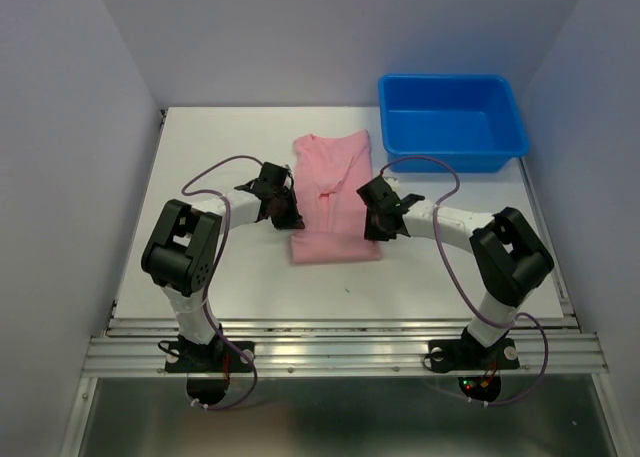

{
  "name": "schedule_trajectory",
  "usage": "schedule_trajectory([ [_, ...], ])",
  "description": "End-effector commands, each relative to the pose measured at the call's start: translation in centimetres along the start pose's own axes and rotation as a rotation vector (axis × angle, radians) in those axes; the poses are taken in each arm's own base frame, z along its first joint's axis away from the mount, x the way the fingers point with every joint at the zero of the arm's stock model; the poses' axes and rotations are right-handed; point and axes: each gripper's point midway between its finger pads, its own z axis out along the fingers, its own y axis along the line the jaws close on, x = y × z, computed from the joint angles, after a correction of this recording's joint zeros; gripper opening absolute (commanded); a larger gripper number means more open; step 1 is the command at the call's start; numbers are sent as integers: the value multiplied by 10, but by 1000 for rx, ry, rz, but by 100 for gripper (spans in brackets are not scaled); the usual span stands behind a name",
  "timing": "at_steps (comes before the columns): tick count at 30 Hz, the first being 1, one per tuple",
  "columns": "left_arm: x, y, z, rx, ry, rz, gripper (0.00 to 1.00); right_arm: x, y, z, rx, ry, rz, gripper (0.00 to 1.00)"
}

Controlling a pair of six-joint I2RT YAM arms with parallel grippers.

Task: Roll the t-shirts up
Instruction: Roll the T-shirt to the center of the board.

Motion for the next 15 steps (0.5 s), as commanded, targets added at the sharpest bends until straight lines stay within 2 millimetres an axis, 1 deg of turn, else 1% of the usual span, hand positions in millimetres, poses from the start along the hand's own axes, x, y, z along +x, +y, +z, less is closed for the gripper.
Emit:
schedule_trajectory([
  [1,12,20,6,-75,41,-6,0,-14,-5,-6,31,-70,52,1],
  [3,13,22,5,-86,40,-7,0,-15,-10,-8,49,-88,67,1],
  [6,14,25,6,-98,43,-7,0,-16,-11,-8,55,-93,71,1],
  [10,13,23,4,-92,40,-3,0,-14,-10,-5,55,-84,72,1],
  [15,8,22,0,-96,19,5,0,-12,-14,-2,76,-80,81,1],
])
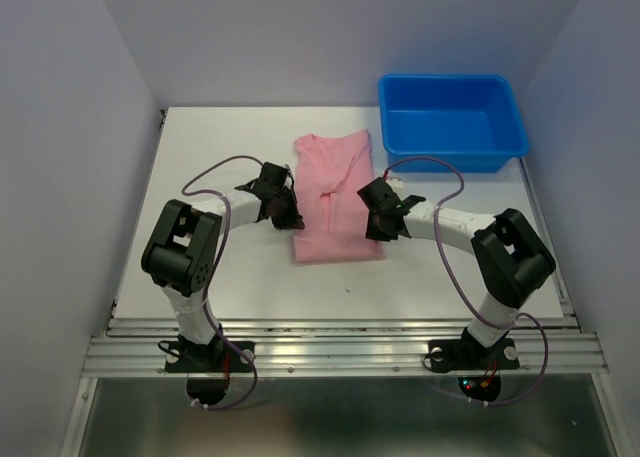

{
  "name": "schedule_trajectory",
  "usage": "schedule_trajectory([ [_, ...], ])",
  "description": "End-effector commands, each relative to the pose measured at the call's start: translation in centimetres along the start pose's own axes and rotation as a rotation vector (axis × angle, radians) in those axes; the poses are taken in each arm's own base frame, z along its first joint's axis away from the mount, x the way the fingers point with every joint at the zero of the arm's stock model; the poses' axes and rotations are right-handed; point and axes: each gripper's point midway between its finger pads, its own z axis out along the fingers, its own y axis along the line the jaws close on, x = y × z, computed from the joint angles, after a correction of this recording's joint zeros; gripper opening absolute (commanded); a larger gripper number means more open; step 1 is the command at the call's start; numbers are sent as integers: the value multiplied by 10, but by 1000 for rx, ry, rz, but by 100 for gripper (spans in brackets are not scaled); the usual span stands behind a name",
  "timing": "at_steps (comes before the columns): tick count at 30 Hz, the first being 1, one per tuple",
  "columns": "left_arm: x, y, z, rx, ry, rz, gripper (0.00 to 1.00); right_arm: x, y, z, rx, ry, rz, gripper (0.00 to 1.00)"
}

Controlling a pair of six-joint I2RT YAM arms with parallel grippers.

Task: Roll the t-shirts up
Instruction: Roll the T-shirt to the center of the board.

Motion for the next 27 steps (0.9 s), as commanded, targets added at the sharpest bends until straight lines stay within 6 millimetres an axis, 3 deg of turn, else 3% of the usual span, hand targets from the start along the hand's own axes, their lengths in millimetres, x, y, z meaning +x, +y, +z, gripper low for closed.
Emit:
schedule_trajectory([
  [1,8,22,0,-93,22,9,0,-8,-5,-2,30,-43,23,1],
  [4,3,17,-5,-83,14,20,0,-6,-5,1,31,-35,19,2],
  [7,-13,2,-22,-51,-40,48,0,-8,-5,-3,29,-40,21,10],
  [8,-24,-3,-29,-49,-74,54,0,-9,-5,-4,28,-41,20,18],
  [9,-30,-8,-40,-45,-99,59,3,-12,-4,-8,22,-48,19,23],
  [10,-41,-15,-49,-40,-129,72,6,-13,-4,-10,21,-53,19,39],
  [14,-56,-22,-71,-57,-183,103,32,-23,-2,-22,5,-75,25,50],
  [15,-56,-23,-77,-56,-187,110,32,-27,0,-25,-4,-85,31,51],
  [17,-53,-27,-85,-44,-189,122,29,-33,2,-34,-20,-104,41,51],
  [19,-43,-33,-87,-26,-181,132,18,-36,4,-40,-36,-111,40,52],
  [20,-33,-33,-86,-22,-161,134,5,-39,6,-44,-48,-118,45,52],
  [22,-23,-39,-91,4,-150,124,0,-41,9,-48,-65,-120,57,50],
  [24,-4,-46,-90,42,-119,116,0,-40,16,-52,-92,-117,54,38],
  [25,1,-50,-90,58,-113,111,0,-40,18,-53,-105,-115,55,24],
  [27,20,-56,-87,101,-72,113,0,-36,26,-49,-144,-101,55,14],
])
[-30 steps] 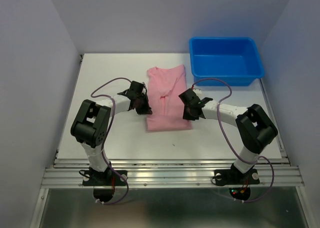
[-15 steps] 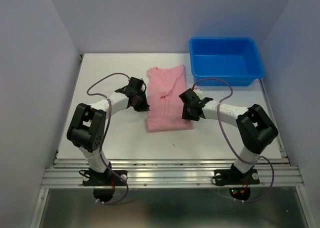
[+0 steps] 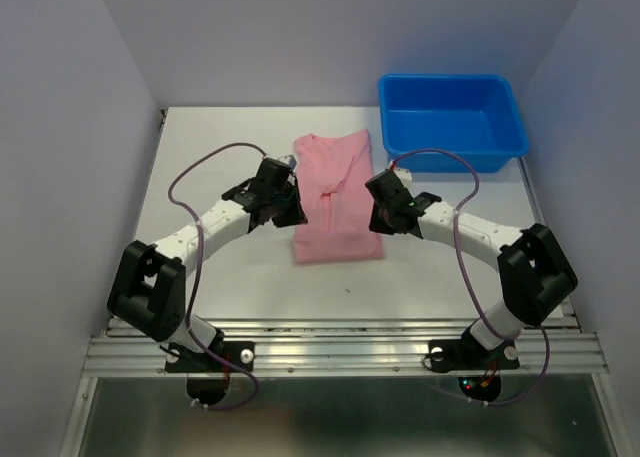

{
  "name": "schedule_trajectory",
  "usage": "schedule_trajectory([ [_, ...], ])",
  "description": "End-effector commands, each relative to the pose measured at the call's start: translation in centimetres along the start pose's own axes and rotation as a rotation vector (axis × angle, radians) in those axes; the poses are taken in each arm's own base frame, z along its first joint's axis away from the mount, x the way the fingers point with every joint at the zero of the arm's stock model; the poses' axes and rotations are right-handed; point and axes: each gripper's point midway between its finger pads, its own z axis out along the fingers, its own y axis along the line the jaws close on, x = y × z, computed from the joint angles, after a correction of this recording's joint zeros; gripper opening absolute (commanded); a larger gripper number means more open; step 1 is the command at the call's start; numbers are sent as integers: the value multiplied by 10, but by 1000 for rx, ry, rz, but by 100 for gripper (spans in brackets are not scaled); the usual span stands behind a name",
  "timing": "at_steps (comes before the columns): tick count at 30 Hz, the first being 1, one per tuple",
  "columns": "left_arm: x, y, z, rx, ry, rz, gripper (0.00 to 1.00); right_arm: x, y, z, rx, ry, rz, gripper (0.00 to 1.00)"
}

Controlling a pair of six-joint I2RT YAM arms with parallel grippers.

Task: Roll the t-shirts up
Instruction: Roll the T-shirt to the center of the board.

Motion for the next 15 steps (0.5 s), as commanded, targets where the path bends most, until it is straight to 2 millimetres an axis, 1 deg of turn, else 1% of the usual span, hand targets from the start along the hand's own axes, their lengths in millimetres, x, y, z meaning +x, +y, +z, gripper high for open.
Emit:
schedule_trajectory([
  [1,29,-17,-3,81,54,-28,0,-5,26,-5,-102,4,20,8],
  [2,35,-14,1,74,64,-31,0,-2,27,-1,-105,15,21,5],
  [3,38,-10,8,60,73,-35,0,5,25,7,-91,30,16,4],
  [4,40,-5,12,39,75,-38,0,6,21,13,-68,25,14,2],
  [5,42,4,18,2,71,-42,0,10,17,18,-53,29,11,1],
  [6,48,10,25,-18,87,-45,0,15,12,23,-29,38,7,1],
  [7,49,13,30,-25,84,-46,0,20,5,30,7,43,6,1],
  [9,57,23,39,-53,95,-43,0,25,-3,36,45,44,9,1],
  [10,61,28,48,-68,99,-46,0,32,-13,40,79,48,8,1],
  [11,68,36,56,-95,114,-49,0,35,-16,42,92,52,8,1],
  [12,69,38,59,-102,121,-48,0,38,-18,43,99,57,7,1],
  [13,72,41,60,-115,138,-49,0,41,-20,43,100,68,6,1],
  [14,71,40,60,-119,144,-46,0,40,-19,40,94,69,9,1],
  [15,66,36,55,-112,135,-43,0,39,-18,37,86,70,6,1],
])
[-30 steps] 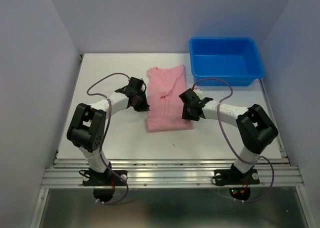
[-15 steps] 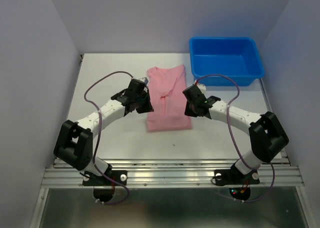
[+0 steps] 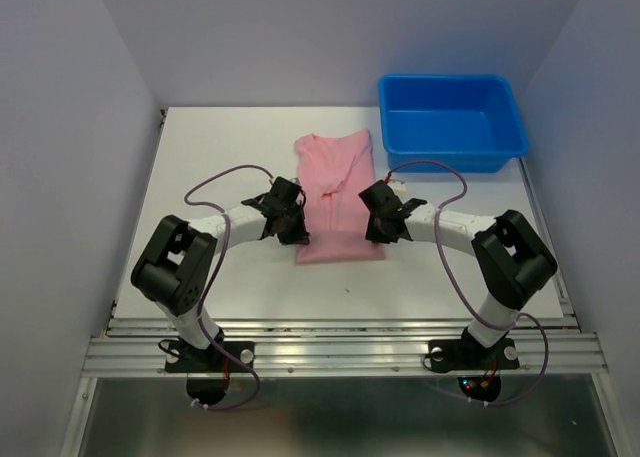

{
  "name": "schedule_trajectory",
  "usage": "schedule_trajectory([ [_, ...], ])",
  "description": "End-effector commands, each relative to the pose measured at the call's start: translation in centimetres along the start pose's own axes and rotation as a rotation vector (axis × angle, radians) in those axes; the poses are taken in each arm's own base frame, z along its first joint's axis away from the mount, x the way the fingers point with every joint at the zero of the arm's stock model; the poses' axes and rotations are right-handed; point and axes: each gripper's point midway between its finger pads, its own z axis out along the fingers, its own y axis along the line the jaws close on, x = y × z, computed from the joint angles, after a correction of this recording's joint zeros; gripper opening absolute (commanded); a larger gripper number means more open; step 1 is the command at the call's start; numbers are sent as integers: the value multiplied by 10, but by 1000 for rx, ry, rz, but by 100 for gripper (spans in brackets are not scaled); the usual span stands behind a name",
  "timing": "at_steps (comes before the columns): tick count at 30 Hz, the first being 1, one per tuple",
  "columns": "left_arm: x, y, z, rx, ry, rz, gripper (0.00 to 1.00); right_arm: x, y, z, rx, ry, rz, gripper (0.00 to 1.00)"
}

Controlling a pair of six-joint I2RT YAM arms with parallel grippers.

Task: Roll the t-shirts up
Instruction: Roll the T-shirt to the center of the board.

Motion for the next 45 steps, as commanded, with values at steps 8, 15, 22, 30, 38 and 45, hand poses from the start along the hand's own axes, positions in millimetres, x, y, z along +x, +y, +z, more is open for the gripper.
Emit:
schedule_trajectory([
  [8,-33,-36,-50,97,-144,28,0,-24,47,-45,-156,-83,-13,1],
  [15,-15,-58,-33,188,-63,32,0,-2,76,-22,-264,14,26,1],
  [22,9,-37,7,107,13,20,0,28,58,7,-185,83,43,1],
  [30,-17,-42,-27,77,-84,77,0,-16,39,-42,-142,-79,35,1],
  [38,-27,-35,-24,29,-79,99,0,-3,6,-21,-10,-59,3,1],
  [45,-26,-27,-24,18,-86,88,0,22,-11,0,54,-2,-20,1],
])
